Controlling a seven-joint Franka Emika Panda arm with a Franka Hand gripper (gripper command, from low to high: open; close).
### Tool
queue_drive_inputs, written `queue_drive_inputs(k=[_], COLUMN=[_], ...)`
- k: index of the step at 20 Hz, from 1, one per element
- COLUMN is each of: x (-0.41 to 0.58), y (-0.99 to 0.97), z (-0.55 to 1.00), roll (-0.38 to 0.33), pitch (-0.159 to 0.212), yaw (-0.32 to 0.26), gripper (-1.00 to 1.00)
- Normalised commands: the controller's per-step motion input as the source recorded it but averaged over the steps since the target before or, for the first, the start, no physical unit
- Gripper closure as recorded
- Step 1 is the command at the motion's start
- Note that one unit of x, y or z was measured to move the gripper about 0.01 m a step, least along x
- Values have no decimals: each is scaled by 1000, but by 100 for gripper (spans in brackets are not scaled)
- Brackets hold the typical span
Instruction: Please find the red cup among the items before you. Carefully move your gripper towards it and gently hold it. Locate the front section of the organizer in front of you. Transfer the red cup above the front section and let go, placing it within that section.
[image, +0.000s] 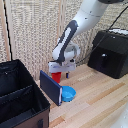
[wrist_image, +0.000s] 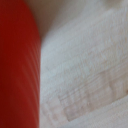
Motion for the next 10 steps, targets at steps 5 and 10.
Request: queue_drive_inputs(k=[5,10], x=[0,-21], y=[0,4], z=[0,0], roll=[-2,0], pitch=[0,-36], yaw=[-7,-19], gripper=[100,100])
